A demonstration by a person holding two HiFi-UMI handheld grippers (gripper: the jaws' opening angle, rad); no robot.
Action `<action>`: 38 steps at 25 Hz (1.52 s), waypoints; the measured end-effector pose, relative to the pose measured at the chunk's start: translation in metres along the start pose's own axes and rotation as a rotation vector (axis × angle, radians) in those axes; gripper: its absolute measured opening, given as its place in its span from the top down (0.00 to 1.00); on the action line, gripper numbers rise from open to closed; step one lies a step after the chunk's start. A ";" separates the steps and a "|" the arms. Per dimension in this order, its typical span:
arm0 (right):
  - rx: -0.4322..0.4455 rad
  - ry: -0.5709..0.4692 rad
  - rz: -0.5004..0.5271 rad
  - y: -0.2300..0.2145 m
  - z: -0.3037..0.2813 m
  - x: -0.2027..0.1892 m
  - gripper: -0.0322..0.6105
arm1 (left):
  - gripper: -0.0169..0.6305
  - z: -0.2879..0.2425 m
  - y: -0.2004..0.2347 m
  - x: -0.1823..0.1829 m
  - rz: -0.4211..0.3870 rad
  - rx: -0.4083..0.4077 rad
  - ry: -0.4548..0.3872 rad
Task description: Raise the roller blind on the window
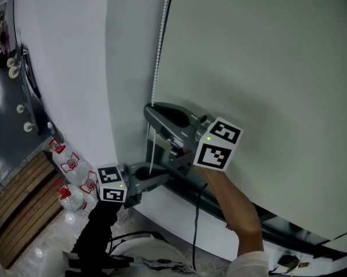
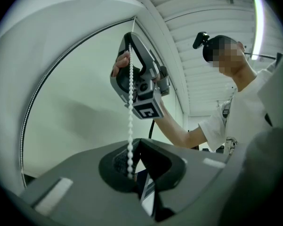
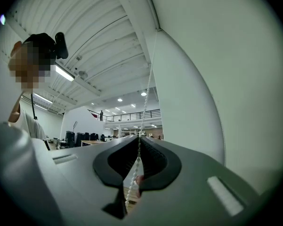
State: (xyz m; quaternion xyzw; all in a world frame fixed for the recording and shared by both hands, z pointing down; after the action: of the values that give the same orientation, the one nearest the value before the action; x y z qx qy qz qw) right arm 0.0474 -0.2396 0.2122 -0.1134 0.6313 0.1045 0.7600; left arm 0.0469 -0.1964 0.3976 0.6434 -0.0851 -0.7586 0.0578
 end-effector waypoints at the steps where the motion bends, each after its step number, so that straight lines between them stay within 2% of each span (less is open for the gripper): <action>1: 0.001 0.010 -0.011 0.000 0.002 -0.006 0.93 | 0.98 -0.002 0.000 0.001 0.001 0.002 0.000; 6: 0.011 0.056 -0.063 0.009 0.010 -0.038 0.93 | 0.98 -0.001 -0.003 0.003 -0.005 0.010 -0.011; 9: 0.024 0.042 -0.097 0.013 0.011 -0.041 0.93 | 0.98 0.001 -0.004 0.004 -0.009 0.009 -0.015; 12: 0.025 0.047 -0.052 0.011 0.007 -0.032 0.91 | 0.98 0.002 -0.005 0.003 -0.011 0.005 -0.016; 14: 0.028 0.030 -0.042 0.004 0.001 -0.020 0.75 | 0.98 0.003 -0.005 0.003 -0.009 0.002 -0.018; 16: 0.027 -0.015 -0.052 -0.001 -0.005 0.000 0.70 | 0.98 0.006 -0.010 0.000 -0.009 -0.002 -0.019; 22: 0.022 -0.116 -0.008 -0.026 -0.021 0.074 0.70 | 0.98 0.001 -0.012 -0.007 -0.004 -0.018 0.002; 30: 0.035 -0.213 0.044 -0.030 -0.042 0.142 0.74 | 0.98 0.004 -0.014 -0.008 -0.006 -0.017 0.005; 35: 0.041 -0.255 0.035 -0.035 -0.051 0.171 0.77 | 0.98 0.007 -0.013 -0.011 0.012 -0.013 0.003; 38: 0.040 -0.260 0.038 -0.032 -0.055 0.178 0.82 | 0.98 0.008 -0.013 -0.011 0.011 -0.007 0.008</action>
State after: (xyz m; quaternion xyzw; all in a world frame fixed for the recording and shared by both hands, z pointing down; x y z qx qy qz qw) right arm 0.0382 -0.2843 0.0283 -0.0715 0.5314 0.1200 0.8355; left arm 0.0412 -0.1808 0.4063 0.6457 -0.0858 -0.7560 0.0644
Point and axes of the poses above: the fingertips, and each gripper's own axes: z backward along the fingers, y to its left, x out of its top, the point moved 4 cm from there along z, backward along the fingers, and after that the axes turned 3 degrees about x, right-handed, at the moved point
